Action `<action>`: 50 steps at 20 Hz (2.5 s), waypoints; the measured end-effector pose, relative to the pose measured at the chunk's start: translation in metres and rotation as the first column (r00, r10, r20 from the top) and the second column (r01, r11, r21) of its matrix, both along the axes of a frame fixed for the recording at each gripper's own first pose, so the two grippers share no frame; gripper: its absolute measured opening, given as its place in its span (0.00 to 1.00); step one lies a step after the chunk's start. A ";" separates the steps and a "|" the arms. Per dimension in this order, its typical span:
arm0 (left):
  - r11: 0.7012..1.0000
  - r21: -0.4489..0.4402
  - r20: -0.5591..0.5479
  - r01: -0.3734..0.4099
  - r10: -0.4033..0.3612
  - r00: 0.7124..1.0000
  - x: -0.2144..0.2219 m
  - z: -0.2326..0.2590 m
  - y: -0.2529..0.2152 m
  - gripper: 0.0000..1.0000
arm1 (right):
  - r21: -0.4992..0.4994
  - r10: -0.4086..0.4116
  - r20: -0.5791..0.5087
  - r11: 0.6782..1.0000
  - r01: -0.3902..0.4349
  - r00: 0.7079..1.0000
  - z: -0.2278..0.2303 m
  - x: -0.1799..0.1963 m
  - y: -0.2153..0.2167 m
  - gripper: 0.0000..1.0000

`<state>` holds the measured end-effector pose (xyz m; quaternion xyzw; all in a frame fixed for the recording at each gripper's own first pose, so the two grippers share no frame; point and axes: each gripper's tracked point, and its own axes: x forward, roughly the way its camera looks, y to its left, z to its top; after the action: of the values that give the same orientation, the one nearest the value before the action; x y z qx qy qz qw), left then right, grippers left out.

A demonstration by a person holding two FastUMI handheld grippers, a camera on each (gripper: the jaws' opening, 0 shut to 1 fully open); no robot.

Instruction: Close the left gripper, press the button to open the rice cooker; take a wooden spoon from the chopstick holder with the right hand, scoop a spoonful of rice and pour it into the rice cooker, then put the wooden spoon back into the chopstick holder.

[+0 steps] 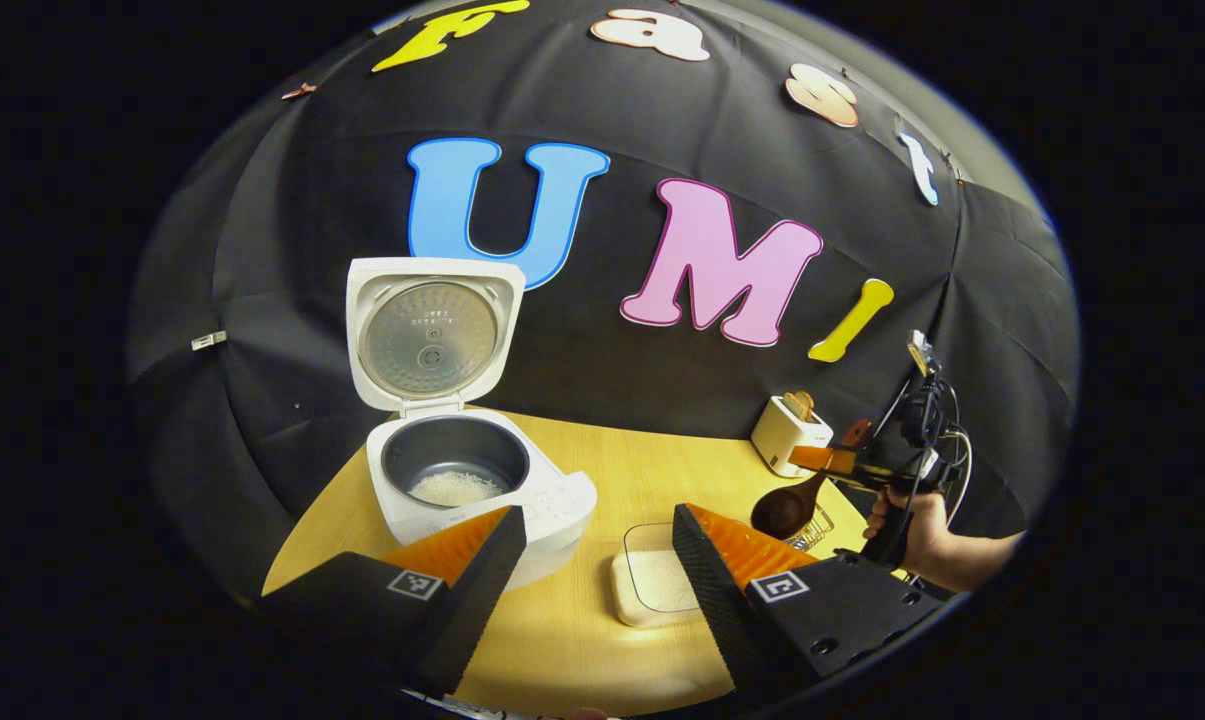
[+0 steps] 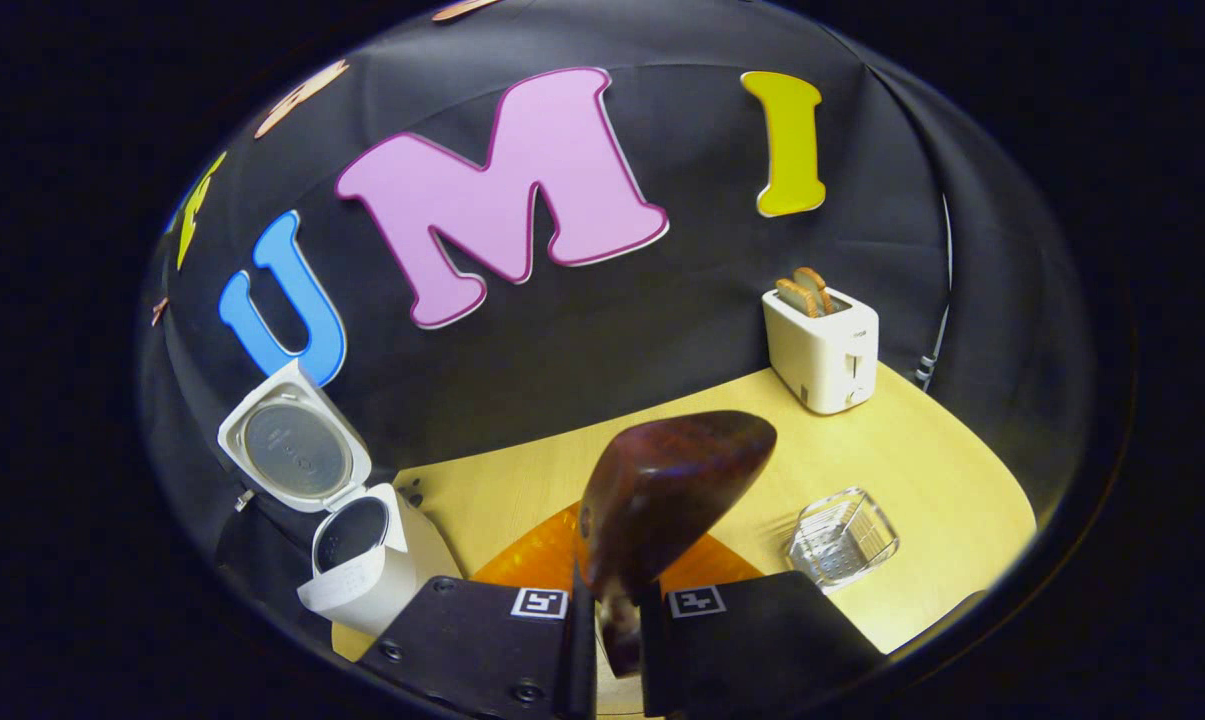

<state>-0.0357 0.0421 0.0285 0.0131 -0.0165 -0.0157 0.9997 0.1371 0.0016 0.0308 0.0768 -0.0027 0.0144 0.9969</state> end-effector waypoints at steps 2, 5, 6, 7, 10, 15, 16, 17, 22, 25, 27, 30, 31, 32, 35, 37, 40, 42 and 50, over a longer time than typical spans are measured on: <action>0.999 0.036 -0.030 0.000 0.001 1.000 -0.003 -0.010 0.009 0.96 | -0.010 -0.005 0.002 1.000 0.005 1.000 -0.018 0.007 0.011 0.22; 0.998 0.066 -0.068 0.007 -0.002 0.998 -0.007 -0.022 0.017 0.96 | -0.035 -0.037 0.004 0.999 0.037 0.999 -0.046 0.026 0.014 0.22; 0.998 0.070 -0.086 0.011 -0.005 0.996 -0.009 -0.027 0.020 0.96 | -0.039 -0.052 0.002 0.998 0.052 0.999 -0.054 0.031 0.013 0.22; 0.997 0.074 -0.103 0.012 -0.004 0.995 -0.009 -0.032 0.023 0.96 | -0.035 -0.066 0.015 0.997 0.067 0.998 -0.056 0.036 0.011 0.22; 0.997 0.079 -0.137 0.019 -0.008 0.991 -0.009 -0.042 0.029 0.95 | -0.047 -0.117 0.042 0.992 0.119 0.992 -0.062 0.049 0.004 0.22; 0.999 0.053 -0.140 0.011 -0.004 0.990 -0.005 -0.044 0.040 0.96 | -0.051 -0.135 0.041 0.989 0.137 0.990 -0.070 0.058 0.013 0.22; 0.999 0.044 -0.143 0.009 -0.003 0.990 -0.005 -0.044 0.041 0.96 | -0.042 -0.118 0.011 0.992 0.119 0.993 -0.079 0.062 0.021 0.22; 0.999 0.038 -0.141 0.005 0.001 0.990 -0.005 -0.044 0.043 0.96 | -0.023 -0.098 -0.015 0.995 0.098 0.995 -0.085 0.065 0.031 0.22; 1.000 0.000 -0.116 -0.019 0.018 0.993 -0.005 -0.036 0.057 0.96 | -0.007 -0.057 -0.126 0.998 0.057 0.990 -0.106 0.069 0.064 0.22; 0.999 -0.035 -0.094 -0.036 0.033 0.995 -0.007 -0.031 0.065 0.96 | -0.066 -0.063 -0.143 0.996 0.054 0.988 -0.102 0.063 0.060 0.22; 0.997 -0.063 -0.083 -0.046 0.040 0.996 -0.008 -0.031 0.071 0.95 | -0.094 -0.090 -0.120 0.992 0.079 0.989 -0.092 0.059 0.044 0.22; 0.993 -0.105 -0.098 -0.059 0.048 0.994 -0.010 -0.040 0.079 0.95 | -0.121 -0.130 -0.141 0.986 0.113 0.981 -0.099 0.053 0.020 0.22; 0.991 -0.120 -0.105 -0.064 0.051 0.993 -0.010 -0.043 0.082 0.96 | -0.120 -0.133 -0.154 0.986 0.115 0.979 -0.104 0.050 0.017 0.22; 0.989 -0.134 -0.108 -0.067 0.053 0.993 -0.010 -0.045 0.083 0.92 | -0.128 -0.136 -0.168 0.985 0.116 0.976 -0.110 0.048 0.013 0.22; 0.986 -0.155 -0.111 -0.069 0.052 0.992 -0.011 -0.047 0.086 0.92 | -0.187 -0.125 -0.215 0.979 0.084 0.969 -0.129 0.039 0.017 0.22; 0.985 -0.158 -0.105 -0.067 0.051 0.993 -0.011 -0.046 0.086 0.96 | -0.212 -0.106 -0.215 0.975 0.060 0.971 -0.132 0.037 0.024 0.22; 0.985 -0.162 -0.100 -0.055 0.039 0.994 -0.013 -0.045 0.082 0.96 | -0.228 -0.065 -0.247 0.974 0.008 0.967 -0.143 0.030 0.038 0.22; 0.985 -0.168 -0.102 -0.049 0.032 0.994 -0.012 -0.047 0.079 0.96 | -0.202 -0.025 -0.285 0.979 -0.035 0.958 -0.156 0.023 0.056 0.11; 0.978 -0.199 -0.092 -0.058 0.041 0.995 -0.018 -0.046 0.081 0.96 | 0.048 0.108 -0.348 0.994 -0.097 0.931 -0.169 0.009 0.101 0.11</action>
<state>-0.0542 0.1232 -0.0176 -0.0882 0.0262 0.0105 0.9957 0.1465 0.1027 -0.1378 0.0933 0.1786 0.0526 0.9781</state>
